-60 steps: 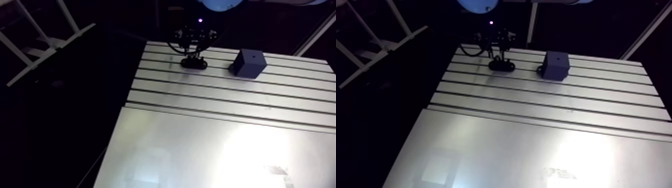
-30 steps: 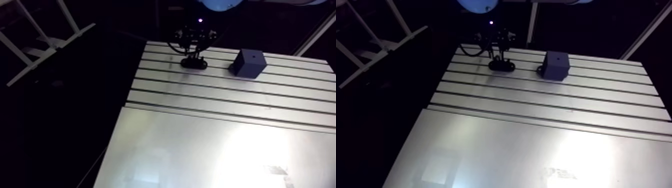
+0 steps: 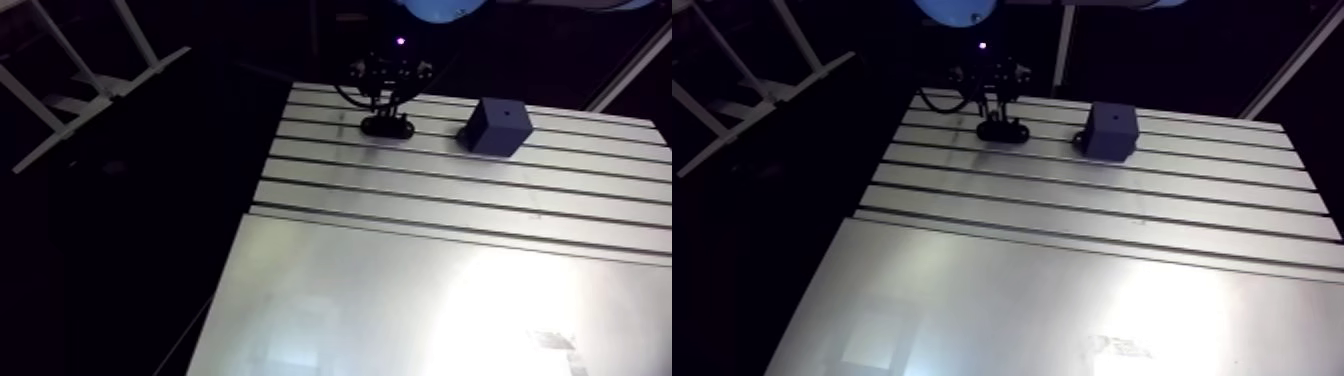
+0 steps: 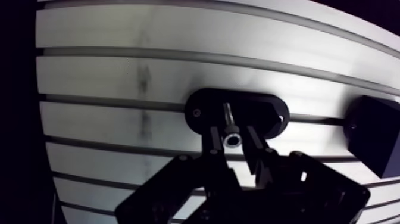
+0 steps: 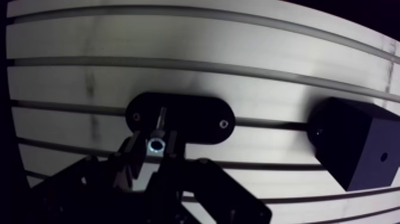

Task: Pick up the M10 bolt and insert it into the hole until fully seated.

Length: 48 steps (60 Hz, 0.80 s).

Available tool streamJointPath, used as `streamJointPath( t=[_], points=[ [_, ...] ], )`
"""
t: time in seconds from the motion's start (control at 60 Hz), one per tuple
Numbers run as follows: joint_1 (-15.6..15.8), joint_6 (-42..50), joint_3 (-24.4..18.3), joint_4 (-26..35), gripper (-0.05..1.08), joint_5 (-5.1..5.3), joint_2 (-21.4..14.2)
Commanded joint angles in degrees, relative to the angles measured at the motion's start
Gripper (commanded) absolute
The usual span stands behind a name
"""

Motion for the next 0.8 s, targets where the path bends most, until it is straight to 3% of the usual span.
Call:
streamJointPath(
  t=[0.017, 0.8],
  points=[
    [-0.05, -0.05, -0.04, -0.07, 0.67, -0.08, 0.0],
    [-0.05, -0.14, -0.05, 0.0, 0.77, 0.01, 0.0]
  ],
)
